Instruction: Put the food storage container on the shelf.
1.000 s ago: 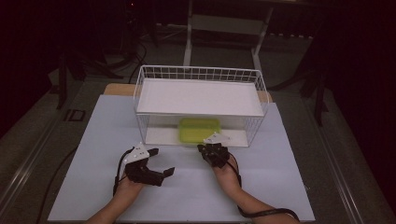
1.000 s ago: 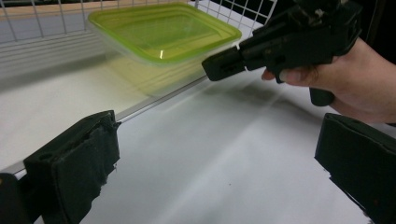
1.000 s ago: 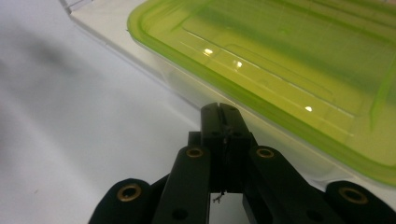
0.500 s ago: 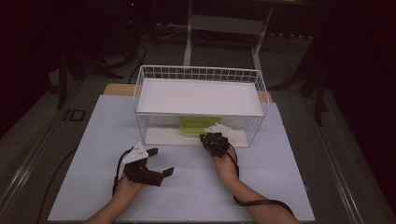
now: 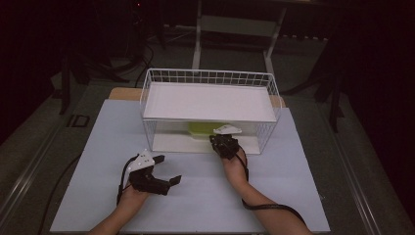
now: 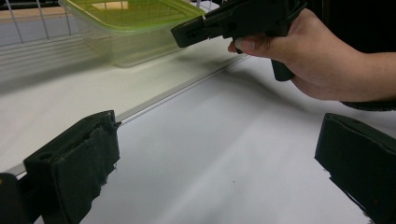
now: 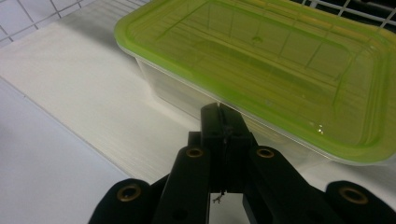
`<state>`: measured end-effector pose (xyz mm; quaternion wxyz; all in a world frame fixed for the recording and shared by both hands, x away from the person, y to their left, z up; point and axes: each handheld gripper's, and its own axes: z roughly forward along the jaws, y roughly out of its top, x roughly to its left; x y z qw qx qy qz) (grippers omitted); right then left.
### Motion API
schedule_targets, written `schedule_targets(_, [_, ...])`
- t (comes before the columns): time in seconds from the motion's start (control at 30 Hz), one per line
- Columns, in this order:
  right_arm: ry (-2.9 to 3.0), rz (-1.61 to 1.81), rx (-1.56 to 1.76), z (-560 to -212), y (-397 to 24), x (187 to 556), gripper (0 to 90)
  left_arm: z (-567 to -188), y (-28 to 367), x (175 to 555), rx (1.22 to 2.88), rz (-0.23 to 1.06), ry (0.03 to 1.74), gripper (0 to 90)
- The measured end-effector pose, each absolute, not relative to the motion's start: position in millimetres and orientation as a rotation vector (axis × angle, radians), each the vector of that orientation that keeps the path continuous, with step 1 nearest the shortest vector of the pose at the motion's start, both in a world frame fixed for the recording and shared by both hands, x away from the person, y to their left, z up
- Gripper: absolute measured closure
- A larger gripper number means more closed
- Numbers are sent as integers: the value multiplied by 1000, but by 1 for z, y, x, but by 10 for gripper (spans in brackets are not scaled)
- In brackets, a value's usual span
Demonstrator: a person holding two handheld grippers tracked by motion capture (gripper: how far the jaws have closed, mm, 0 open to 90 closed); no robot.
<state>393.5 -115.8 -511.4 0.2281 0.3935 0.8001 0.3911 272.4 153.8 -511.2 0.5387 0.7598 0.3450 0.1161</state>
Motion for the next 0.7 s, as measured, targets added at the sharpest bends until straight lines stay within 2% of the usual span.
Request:
schedule_targets(0.53, [2232, 1148, 992, -499, -112, 358, 805, -510, 153, 273, 1777, 247, 832, 3])
schedule_targets(0.63, [2240, 1205, 1042, -493, -121, 349, 654, -508, 152, 272, 1782, 252, 825, 3])
schedule_targets(0.67, [2237, 1214, 1042, -492, -122, 346, 569, -508, 151, 271, 1785, 254, 822, 3])
schedule_targets(0.7, [2237, 1214, 1042, -492, -122, 346, 569, -508, 151, 271, 1785, 254, 822, 3])
